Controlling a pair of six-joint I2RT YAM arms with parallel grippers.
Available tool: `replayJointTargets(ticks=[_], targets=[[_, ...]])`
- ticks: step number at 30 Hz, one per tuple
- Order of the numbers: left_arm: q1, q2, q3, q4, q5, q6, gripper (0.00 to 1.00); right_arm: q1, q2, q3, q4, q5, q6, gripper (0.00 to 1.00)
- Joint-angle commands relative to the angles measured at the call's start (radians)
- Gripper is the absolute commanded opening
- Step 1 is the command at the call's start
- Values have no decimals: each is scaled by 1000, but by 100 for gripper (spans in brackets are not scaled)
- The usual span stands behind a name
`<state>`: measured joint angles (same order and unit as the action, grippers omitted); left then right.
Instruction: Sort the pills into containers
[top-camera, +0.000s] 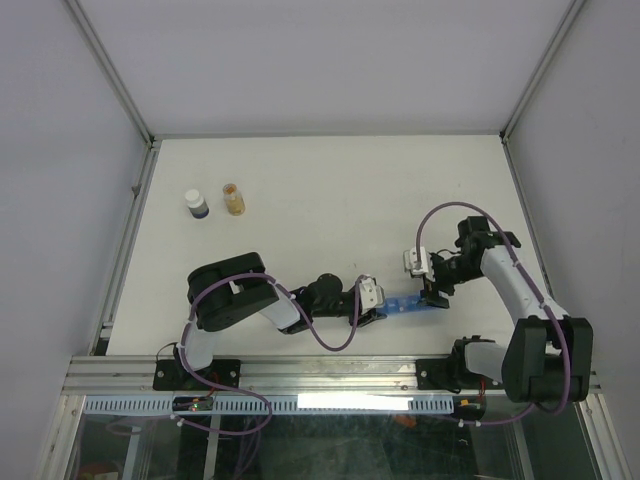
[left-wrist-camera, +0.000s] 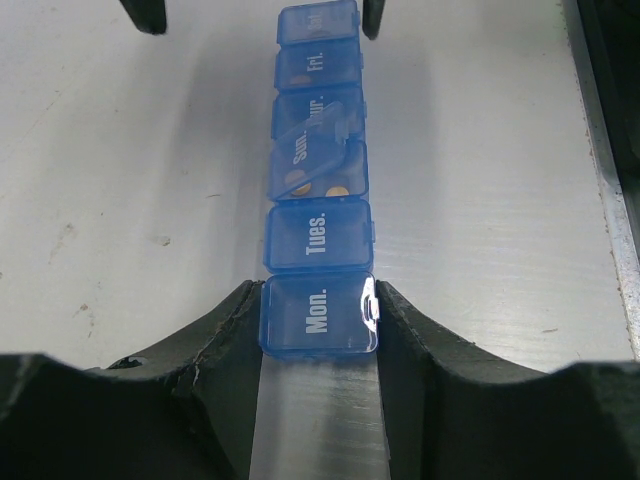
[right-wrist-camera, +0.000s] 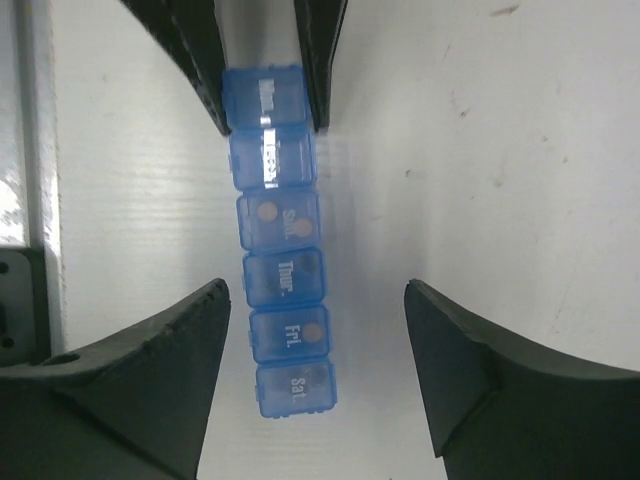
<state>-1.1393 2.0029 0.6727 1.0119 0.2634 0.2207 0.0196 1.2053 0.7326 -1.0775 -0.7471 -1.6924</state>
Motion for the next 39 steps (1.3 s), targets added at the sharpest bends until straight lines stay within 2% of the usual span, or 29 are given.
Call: replayJointTargets(ticks=[1, 2, 4, 7, 10, 15, 28, 39], targets=[[-7, 1, 21, 4, 23, 2, 16, -8, -33, 76, -95, -198, 117, 69], [-7, 1, 21, 4, 25, 1, 16, -7, -34, 76, -93, -223, 147, 64], [-7, 1, 21, 3, 26, 2, 16, -1, -35, 74, -70, -238, 230, 47], [-7, 3, 22, 1, 31, 2, 16, 15, -38, 57, -19, -203, 311, 21], [-6, 3, 25, -1, 35, 2, 16, 62, -45, 14, 55, -159, 390, 0], [-6, 3, 24, -2, 38, 3, 16, 155, -38, -25, 164, -81, 491, 0], [-5, 5, 26, -4, 42, 3, 15, 221, 5, -84, 206, 51, 490, 0], [-6, 7, 30, -12, 51, 6, 15, 223, -64, 41, 105, 25, 506, 0]])
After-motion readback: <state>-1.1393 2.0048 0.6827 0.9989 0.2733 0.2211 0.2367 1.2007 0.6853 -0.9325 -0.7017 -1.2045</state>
